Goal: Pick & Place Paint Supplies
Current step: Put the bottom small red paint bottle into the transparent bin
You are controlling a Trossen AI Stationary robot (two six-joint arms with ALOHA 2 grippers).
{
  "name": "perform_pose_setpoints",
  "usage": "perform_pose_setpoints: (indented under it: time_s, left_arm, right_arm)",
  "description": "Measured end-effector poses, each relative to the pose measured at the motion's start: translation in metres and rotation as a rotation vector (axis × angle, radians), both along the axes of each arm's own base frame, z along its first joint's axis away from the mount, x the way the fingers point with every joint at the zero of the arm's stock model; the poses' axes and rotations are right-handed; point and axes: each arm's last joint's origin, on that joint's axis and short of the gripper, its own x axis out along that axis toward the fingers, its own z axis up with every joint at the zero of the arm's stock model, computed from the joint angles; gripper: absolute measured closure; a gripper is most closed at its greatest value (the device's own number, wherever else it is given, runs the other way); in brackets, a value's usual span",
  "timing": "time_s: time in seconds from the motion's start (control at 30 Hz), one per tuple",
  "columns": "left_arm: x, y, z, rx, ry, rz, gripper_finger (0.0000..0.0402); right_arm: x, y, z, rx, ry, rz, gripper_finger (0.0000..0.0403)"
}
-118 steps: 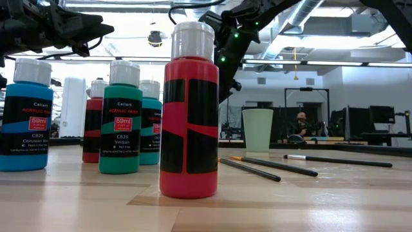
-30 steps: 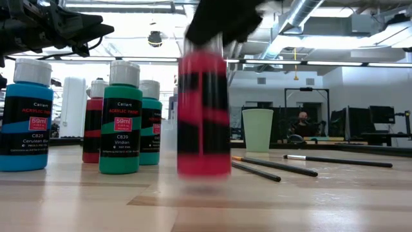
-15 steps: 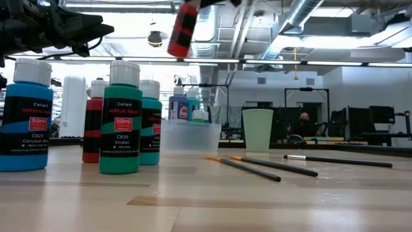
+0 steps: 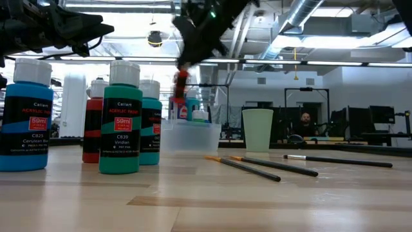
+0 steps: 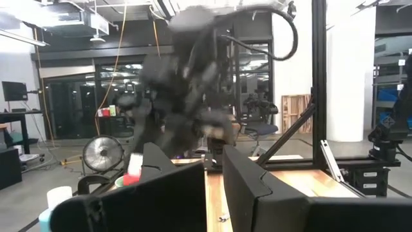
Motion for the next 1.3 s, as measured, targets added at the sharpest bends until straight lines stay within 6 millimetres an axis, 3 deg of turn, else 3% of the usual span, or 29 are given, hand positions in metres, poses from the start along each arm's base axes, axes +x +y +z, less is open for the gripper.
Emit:
perform_pose_setpoints:
  time_s: [0.17,0.5,1.3]
  left_arm:
    - [0.0,0.0,0.0,0.0,-0.004,0.0,0.0401]
    - [0.0,0.0,0.001,0.001,-0.006,0.0,0.0401]
    - [0.0,0.0,0.001,0.0,-0.007,0.0,0.0401]
  right_arm:
    - [0.009,-0.009,-0.029,0.009,0.08,-0.016,0.0294]
    - [0.017,-0.009,-0.063,0.016,0.18,-0.014,0.0294]
    - [0.014,-0.028,-0.066,0.055,0.195,-0.049,0.0285]
